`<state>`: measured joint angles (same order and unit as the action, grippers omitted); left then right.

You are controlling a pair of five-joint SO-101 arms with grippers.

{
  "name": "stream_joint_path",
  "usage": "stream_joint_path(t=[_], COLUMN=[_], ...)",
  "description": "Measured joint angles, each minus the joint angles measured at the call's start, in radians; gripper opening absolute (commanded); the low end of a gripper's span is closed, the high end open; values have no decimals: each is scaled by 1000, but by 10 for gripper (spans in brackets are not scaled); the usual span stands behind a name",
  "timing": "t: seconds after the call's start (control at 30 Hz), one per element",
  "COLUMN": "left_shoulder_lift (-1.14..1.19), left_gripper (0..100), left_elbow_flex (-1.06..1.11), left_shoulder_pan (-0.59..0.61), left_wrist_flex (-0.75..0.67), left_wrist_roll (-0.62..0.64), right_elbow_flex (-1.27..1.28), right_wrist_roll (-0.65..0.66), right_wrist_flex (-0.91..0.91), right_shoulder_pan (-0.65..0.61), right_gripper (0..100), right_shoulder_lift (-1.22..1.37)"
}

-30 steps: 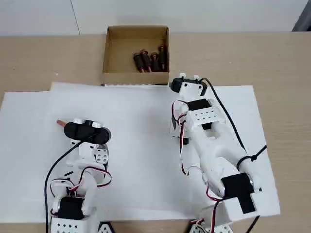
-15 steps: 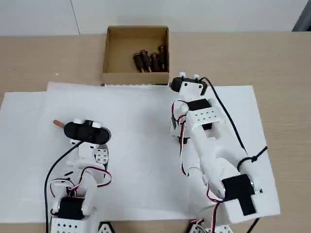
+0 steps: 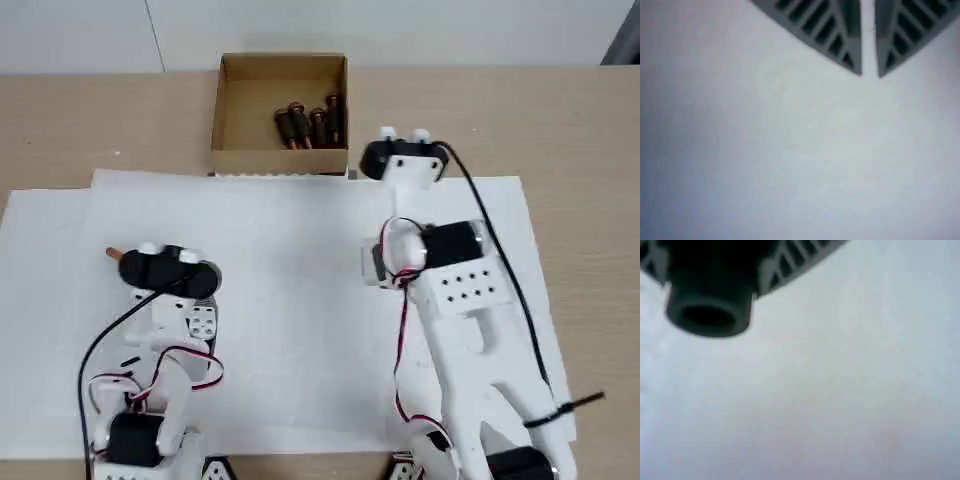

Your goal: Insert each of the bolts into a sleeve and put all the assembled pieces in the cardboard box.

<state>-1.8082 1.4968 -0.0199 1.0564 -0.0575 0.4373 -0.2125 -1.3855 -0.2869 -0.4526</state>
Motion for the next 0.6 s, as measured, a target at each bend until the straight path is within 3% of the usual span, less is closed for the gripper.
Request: stream_joint_path(t=[0.3,0.6], left_shoulder_lift=[58,706], left_gripper=[11,9], left_elbow_flex=[-239,-667], left_shoulder_pan=[6,72], left_wrist_flex=[68,71], left_wrist_roll=[0,44], right_elbow_flex=[0,2], right_wrist_roll=[0,20], right_wrist_flex=[-75,-75], right_shoulder_pan=[51,57], right_gripper=[3,3], right_shoulder_lift=[-126,-183])
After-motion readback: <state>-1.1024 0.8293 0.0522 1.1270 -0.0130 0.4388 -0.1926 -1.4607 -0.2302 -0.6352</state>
